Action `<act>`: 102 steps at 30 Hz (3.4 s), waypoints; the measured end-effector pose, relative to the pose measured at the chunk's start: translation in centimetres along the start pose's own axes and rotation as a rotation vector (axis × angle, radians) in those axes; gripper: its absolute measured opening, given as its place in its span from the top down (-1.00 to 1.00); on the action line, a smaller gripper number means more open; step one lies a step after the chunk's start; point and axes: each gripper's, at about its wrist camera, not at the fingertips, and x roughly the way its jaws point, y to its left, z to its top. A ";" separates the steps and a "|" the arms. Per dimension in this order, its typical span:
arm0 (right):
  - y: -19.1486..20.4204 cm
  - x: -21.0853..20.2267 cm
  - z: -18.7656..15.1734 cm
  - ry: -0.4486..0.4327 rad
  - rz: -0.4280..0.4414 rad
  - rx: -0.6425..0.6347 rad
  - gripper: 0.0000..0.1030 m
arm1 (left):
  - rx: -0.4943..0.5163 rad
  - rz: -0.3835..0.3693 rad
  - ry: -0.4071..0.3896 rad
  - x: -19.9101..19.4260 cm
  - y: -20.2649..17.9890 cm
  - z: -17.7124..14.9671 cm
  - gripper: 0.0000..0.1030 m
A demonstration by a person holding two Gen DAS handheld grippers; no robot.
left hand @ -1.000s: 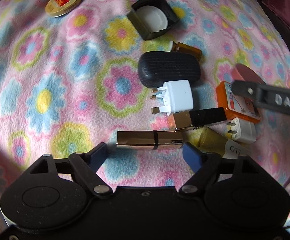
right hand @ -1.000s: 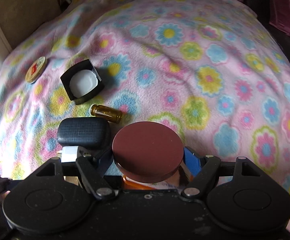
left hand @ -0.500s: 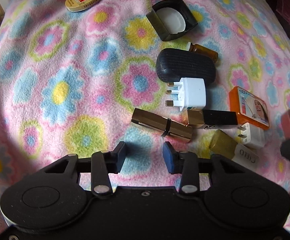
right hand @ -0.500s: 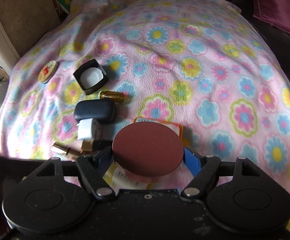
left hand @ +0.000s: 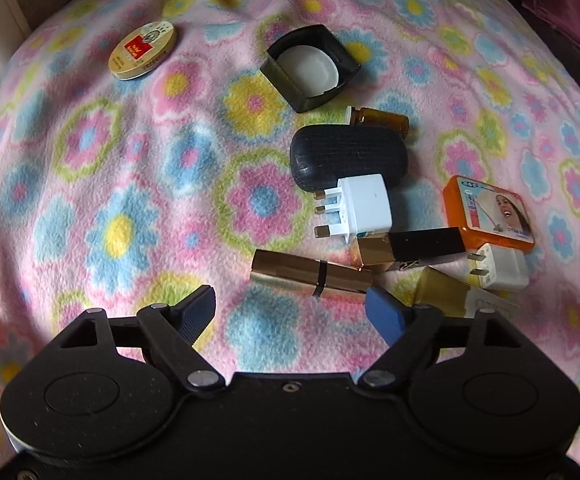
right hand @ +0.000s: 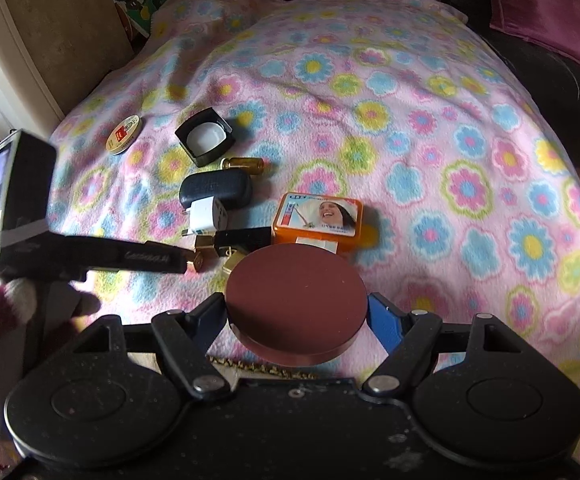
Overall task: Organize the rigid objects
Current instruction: 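Close the left tool on the rose-gold lipstick and lift it, then lower both tools into the basket and release lipstick and pink compact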
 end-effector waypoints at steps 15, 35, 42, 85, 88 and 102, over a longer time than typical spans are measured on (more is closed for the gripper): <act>0.1 -0.9 -1.5 0.033 0.018 0.025 -0.48 | 0.056 -0.098 -0.056 -1.9 0.9 -0.3 0.22; 0.0 0.3 -3.5 0.097 0.030 0.021 -0.48 | 0.045 -0.048 -0.068 -0.3 0.1 -1.1 -0.60; -0.8 1.7 -3.2 0.127 0.035 0.046 -0.48 | 0.017 -0.018 -0.030 1.7 0.0 -0.1 -0.60; 1.0 -2.2 -11.7 0.088 0.077 -0.078 -0.48 | 0.039 -0.002 0.046 -7.4 -1.0 -15.3 -0.30; 0.8 -2.2 -11.7 0.086 0.081 -0.068 -0.48 | 0.023 -0.008 0.046 -7.5 -0.8 -15.5 -0.30; 1.0 -2.1 -11.9 0.085 0.083 -0.077 -0.49 | 0.085 0.030 0.066 -7.2 -1.7 -15.7 -0.30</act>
